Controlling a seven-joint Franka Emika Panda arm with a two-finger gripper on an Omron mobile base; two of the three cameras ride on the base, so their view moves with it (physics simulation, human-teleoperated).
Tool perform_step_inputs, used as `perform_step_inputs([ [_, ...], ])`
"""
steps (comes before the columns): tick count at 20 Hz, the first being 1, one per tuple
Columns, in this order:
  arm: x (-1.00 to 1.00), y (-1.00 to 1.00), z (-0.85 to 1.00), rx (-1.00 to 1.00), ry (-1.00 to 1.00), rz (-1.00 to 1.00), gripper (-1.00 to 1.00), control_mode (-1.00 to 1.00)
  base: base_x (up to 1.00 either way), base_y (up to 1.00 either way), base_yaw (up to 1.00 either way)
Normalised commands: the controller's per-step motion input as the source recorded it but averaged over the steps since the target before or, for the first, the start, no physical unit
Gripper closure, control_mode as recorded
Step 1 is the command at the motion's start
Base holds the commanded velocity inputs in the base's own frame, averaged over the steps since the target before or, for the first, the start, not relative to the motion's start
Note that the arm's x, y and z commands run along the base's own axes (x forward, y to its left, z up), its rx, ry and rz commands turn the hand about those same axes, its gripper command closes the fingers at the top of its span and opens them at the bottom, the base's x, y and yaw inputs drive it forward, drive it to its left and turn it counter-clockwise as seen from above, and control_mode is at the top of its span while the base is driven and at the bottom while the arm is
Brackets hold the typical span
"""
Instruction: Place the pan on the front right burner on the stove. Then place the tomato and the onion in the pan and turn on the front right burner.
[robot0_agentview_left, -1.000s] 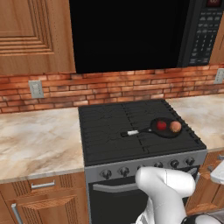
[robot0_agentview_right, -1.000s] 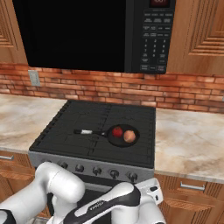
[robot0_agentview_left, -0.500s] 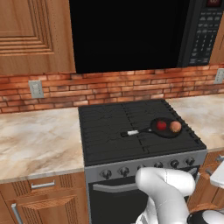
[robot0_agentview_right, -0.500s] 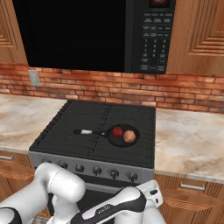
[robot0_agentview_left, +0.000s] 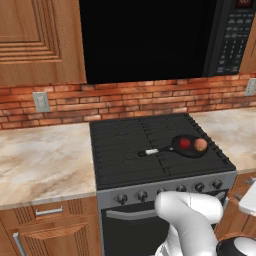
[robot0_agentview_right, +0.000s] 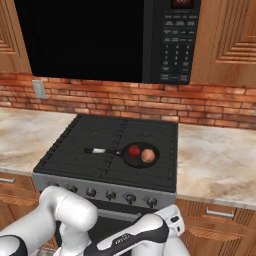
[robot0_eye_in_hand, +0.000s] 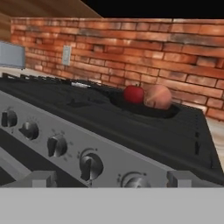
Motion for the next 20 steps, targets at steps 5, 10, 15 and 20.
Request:
perform_step_inputs([
  [5, 0.17, 0.18, -0.05, 0.02, 0.0, 0.0, -1.0, -1.0, 0.0, 0.0, 0.0],
  [10, 0.17, 0.05, -0.11, 0.03, 0.0, 0.0, -1.0, -1.0, 0.0, 0.0, 0.0],
  [15, 0.1, 0.0, -0.17, 0.03, 0.0, 0.0, -1.0, -1.0, 0.0, 0.0, 0.0],
  [20, 0.05, 0.0, -0.15, 0.04, 0.0, 0.0, -1.0, -1.0, 0.0, 0.0, 0.0],
])
